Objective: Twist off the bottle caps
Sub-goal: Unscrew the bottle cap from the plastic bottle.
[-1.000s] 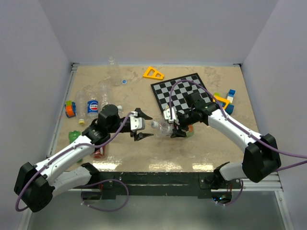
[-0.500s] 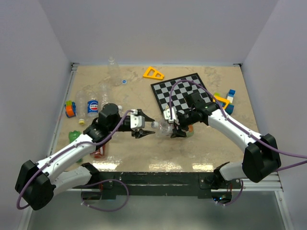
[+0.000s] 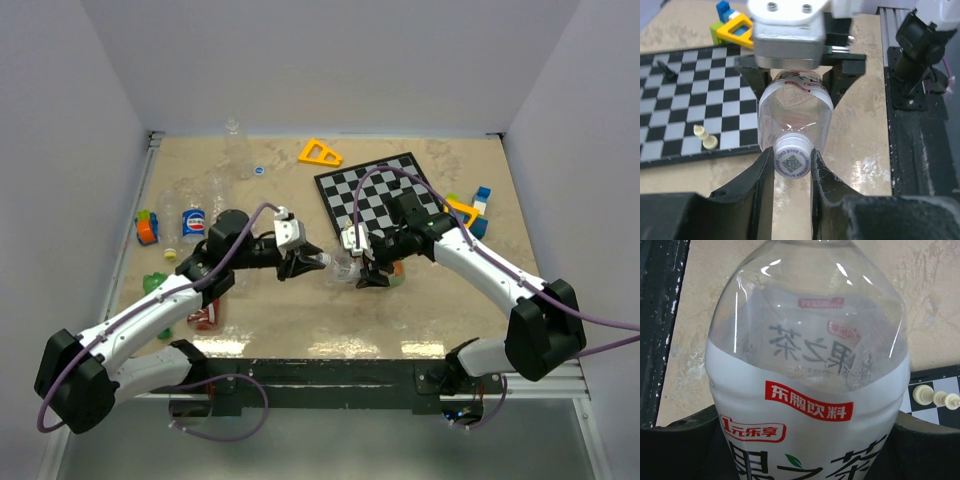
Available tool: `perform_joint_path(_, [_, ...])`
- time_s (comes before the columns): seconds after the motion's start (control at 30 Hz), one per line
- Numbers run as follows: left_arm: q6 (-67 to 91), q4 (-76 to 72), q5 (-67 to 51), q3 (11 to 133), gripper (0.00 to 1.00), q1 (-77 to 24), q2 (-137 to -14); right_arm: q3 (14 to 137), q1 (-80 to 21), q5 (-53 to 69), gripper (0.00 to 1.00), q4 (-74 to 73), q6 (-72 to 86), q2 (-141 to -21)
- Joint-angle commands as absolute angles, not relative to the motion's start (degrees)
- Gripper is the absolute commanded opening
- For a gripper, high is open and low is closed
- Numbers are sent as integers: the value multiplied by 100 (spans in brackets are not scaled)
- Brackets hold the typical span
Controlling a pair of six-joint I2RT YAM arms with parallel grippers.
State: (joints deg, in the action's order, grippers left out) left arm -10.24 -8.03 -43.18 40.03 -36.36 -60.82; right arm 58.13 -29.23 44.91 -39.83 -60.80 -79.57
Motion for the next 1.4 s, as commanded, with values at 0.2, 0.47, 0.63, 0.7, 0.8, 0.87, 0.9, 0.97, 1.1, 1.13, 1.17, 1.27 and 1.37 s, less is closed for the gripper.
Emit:
perform_joint_path(0.2, [4049, 1793, -1925, 5625, 0, -3665, -6803, 5862, -2979, 4623, 9, -3885, -6135, -7989])
perform_joint_path(0.47, [4228, 1345, -1696, 5379, 16, -3691, -6434, 5845, -2979, 4588, 9, -3841, -6091, -7945])
perform_joint_path(0.63, [4070, 1222, -1644, 5344, 73, -3683, -6179, 5845, -2971, 4588, 9, -3850, -6091, -7963])
perform_joint_path(0.7, [3930, 1152, -1547, 5344, 83, -3683, -5934, 5845, -2979, 4588, 9, -3858, -6091, -7945])
perform_joint_path(0.8, [3456, 1108, -1415, 5309, 93, -3674, -5582, 5845, -2979, 4588, 9, -3850, -6100, -7945])
perform_joint_path(0.87, [3069, 1142, -1232, 5274, 97, -3674, -5284, 5845, -2979, 4588, 9, -3867, -6108, -7954])
perform_joint_path(0.9, [2841, 1151, -1178, 5247, 99, -3683, -5160, 5845, -2979, 4597, 9, -3858, -6108, -7954])
perform_joint_path(0.97, [2332, 1169, -1108, 5203, 100, -3683, -4906, 5853, -2979, 4597, 9, -3858, -6108, -7937])
perform_joint_path(1.1, [1163, 933, -1037, 4967, 100, -3665, -4457, 5854, -2979, 4605, 9, -3858, -6108, -7954])
perform_joint_path(1.13, [925, 784, -1063, 4835, 100, -3665, -4334, 5854, -2979, 4605, 9, -3867, -6108, -7954])
perform_joint_path(1.17, [644, 626, -1107, 4677, 100, -3665, -4255, 5854, -2979, 4605, 9, -3867, -6117, -7954])
perform_joint_path(1.27, [28, 125, -1467, 4220, 100, -3674, -4070, 5854, -2979, 4605, 9, -3858, -6108, -7937])
perform_joint_path(1.37, [-605, -211, -1836, 4008, 100, -3665, -4139, 5854, -2979, 4597, 9, -3858, -6100, -7954])
